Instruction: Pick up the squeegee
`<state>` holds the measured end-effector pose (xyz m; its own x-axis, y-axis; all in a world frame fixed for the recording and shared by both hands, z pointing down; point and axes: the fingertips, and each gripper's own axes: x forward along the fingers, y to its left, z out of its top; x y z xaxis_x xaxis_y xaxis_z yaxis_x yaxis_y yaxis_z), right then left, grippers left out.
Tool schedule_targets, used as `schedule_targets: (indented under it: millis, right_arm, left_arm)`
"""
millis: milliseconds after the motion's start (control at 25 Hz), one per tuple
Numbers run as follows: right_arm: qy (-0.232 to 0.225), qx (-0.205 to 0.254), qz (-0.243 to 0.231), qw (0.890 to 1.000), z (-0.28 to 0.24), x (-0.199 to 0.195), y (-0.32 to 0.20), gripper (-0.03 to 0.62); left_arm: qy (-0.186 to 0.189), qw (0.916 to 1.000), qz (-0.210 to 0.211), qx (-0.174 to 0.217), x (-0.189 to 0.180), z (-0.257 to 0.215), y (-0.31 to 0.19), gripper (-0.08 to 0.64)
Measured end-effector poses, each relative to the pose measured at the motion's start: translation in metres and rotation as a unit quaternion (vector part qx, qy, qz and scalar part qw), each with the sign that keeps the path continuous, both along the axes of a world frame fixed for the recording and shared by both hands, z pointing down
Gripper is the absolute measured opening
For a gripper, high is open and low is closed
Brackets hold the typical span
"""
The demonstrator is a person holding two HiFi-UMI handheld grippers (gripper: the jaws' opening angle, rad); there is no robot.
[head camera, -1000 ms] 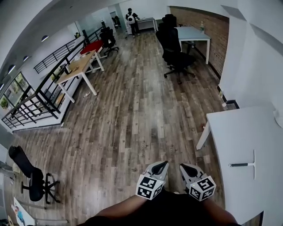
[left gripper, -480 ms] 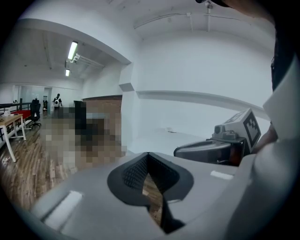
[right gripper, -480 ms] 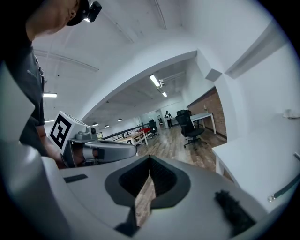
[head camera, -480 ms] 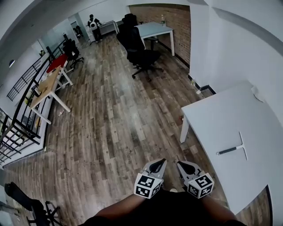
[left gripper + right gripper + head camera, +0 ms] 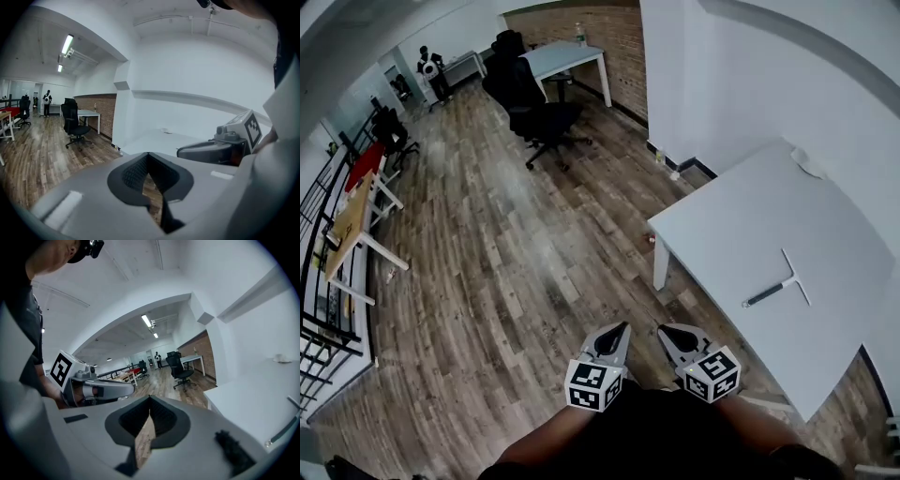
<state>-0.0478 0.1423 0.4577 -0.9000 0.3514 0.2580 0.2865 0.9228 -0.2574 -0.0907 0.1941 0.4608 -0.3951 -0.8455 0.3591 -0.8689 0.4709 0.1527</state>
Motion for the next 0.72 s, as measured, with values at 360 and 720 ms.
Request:
schedule_targets:
  millis: [360,720]
  right_arm:
    - [0.005,0.041,0.05,0.998,-0.024,-0.048,0.011,0.006]
    - [0.023,0.059,0.107,0.992,-0.022,-0.074,0.004,0.006]
  left_arm:
    - [0.014,0.9986,0.048,0.016,-0.063,-0.013,-0.001,0.007]
    - [0.021,0.9936,0.107,0.027,-0.093,-0.018,-0.012,0.007]
